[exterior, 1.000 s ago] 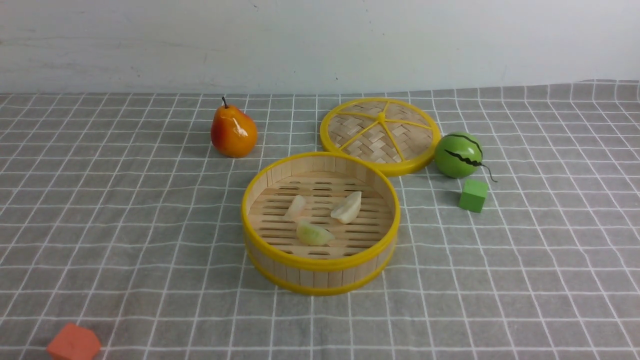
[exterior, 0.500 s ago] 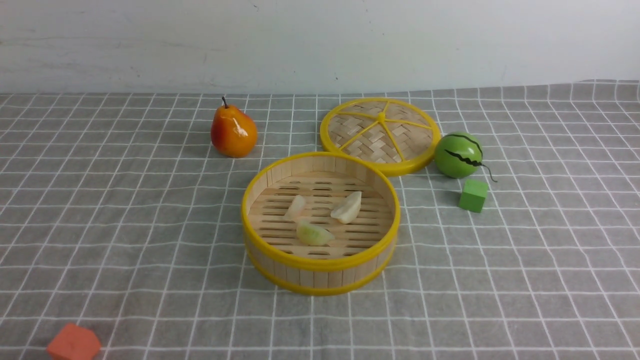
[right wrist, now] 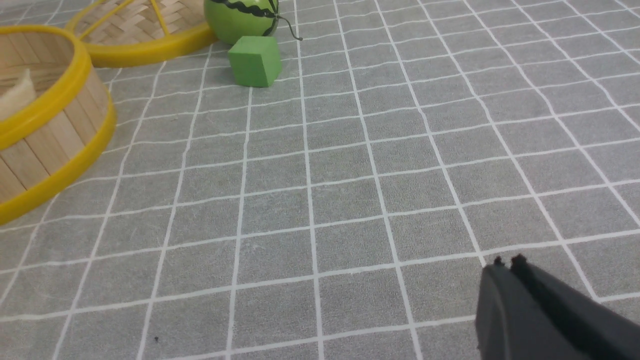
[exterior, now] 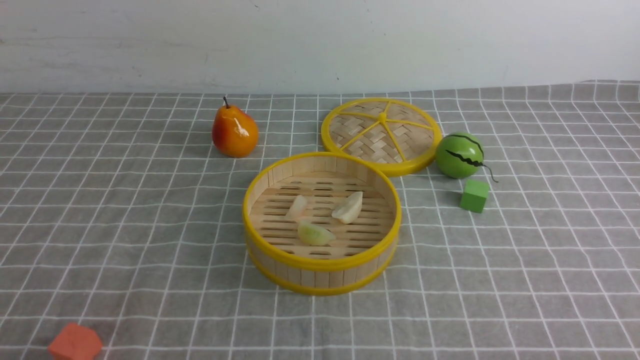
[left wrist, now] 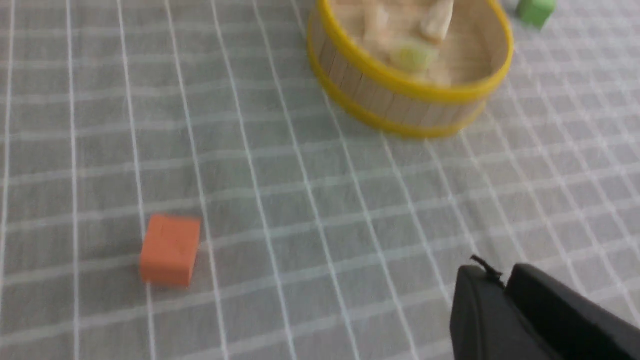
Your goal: Put the dumplings into the steamer on the table with the grey tablecloth.
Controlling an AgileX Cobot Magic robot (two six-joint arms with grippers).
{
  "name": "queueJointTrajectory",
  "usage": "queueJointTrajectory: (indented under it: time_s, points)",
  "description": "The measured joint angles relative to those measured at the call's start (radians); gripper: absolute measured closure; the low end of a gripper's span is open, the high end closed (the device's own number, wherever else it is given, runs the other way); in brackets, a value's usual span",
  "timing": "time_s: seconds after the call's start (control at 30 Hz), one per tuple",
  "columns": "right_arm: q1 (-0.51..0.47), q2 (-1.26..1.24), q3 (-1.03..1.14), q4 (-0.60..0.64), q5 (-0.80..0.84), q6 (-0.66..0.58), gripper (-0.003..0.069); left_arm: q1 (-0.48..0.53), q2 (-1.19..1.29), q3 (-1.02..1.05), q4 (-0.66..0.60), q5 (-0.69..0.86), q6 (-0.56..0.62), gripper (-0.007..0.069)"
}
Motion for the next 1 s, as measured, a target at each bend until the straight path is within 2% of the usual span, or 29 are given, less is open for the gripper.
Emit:
queueJointTrajectory:
  time_s: [0.07, 0.1, 0.17, 0.3, 0.37, 0.6, 1.0]
  points:
    - [0.0, 0.0, -0.001, 0.0, 0.0, 0.0, 0.0661, 0.036, -0.021, 0.058, 0.0, -0.123, -0.001, 0.0587]
    - [0.0, 0.0, -0.001, 0.001, 0.0, 0.0, 0.0661, 0.088, -0.053, 0.121, 0.0, -0.286, -0.002, 0.062]
    - [0.0, 0.0, -0.001, 0.001, 0.0, 0.0, 0.0661, 0.147, -0.094, 0.207, 0.0, -0.444, -0.002, 0.0638]
    - [0.0, 0.0, -0.001, 0.001, 0.0, 0.0, 0.0658, 0.267, -0.174, 0.387, 0.0, -0.672, -0.002, 0.0638]
    - [0.0, 0.0, -0.001, 0.001, 0.0, 0.0, 0.0656, 0.302, -0.199, 0.448, 0.0, -0.715, -0.003, 0.0638]
    - [0.0, 0.0, -0.001, 0.001, 0.001, 0.0, 0.0648, 0.386, -0.266, 0.619, 0.012, -0.711, -0.003, 0.0638]
    - [0.0, 0.0, -0.001, 0.001, 0.001, 0.0, 0.0631, 0.425, -0.269, 0.651, 0.016, -0.485, 0.002, 0.0638]
